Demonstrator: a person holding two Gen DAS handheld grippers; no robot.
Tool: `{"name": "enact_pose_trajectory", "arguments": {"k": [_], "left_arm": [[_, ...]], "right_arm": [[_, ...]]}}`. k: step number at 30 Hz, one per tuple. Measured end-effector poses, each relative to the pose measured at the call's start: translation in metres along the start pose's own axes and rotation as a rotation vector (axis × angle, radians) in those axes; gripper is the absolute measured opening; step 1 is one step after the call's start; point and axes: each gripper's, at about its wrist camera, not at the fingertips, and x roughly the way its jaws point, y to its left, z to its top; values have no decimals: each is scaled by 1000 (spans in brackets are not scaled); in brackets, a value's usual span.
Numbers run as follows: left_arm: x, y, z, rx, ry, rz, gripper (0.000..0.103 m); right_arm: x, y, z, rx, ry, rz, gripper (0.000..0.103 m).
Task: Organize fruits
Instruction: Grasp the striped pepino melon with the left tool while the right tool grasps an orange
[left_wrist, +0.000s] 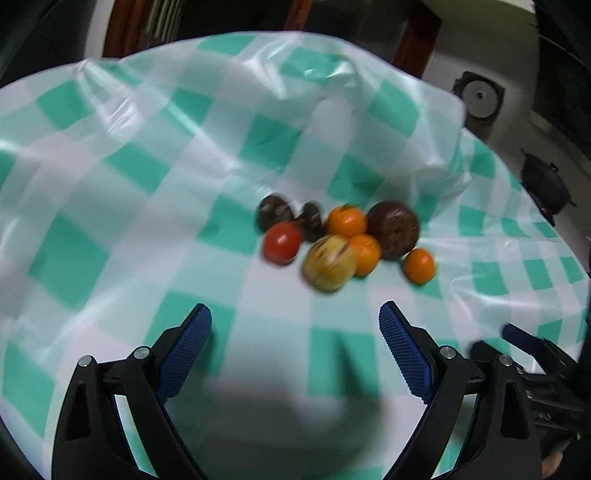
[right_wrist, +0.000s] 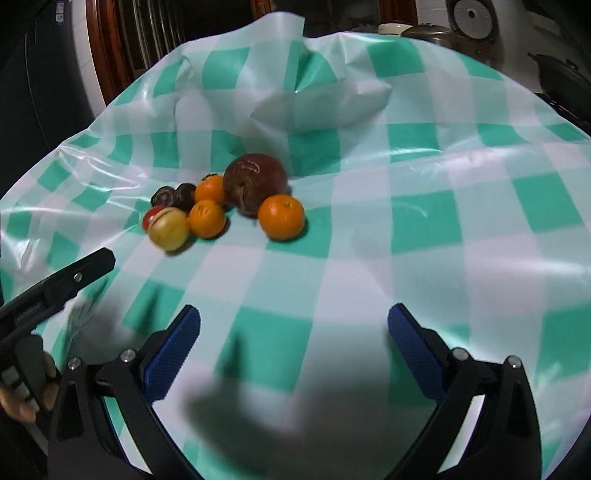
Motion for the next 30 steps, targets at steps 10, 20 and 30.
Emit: {"name": "enact_pose_trajectory", "arguments": {"k": [10,20,30], "left_arm": [[3,1,-1,-3,12,-57,89],[4,3,0,-11,15,-57,89],[40,-9,17,17,104,-4,88]], "right_arm": [[69,3,59,-58,119,100,87],[90,18,69,-157,125,43,43],[73,-10,65,31,2,172,43]]}}
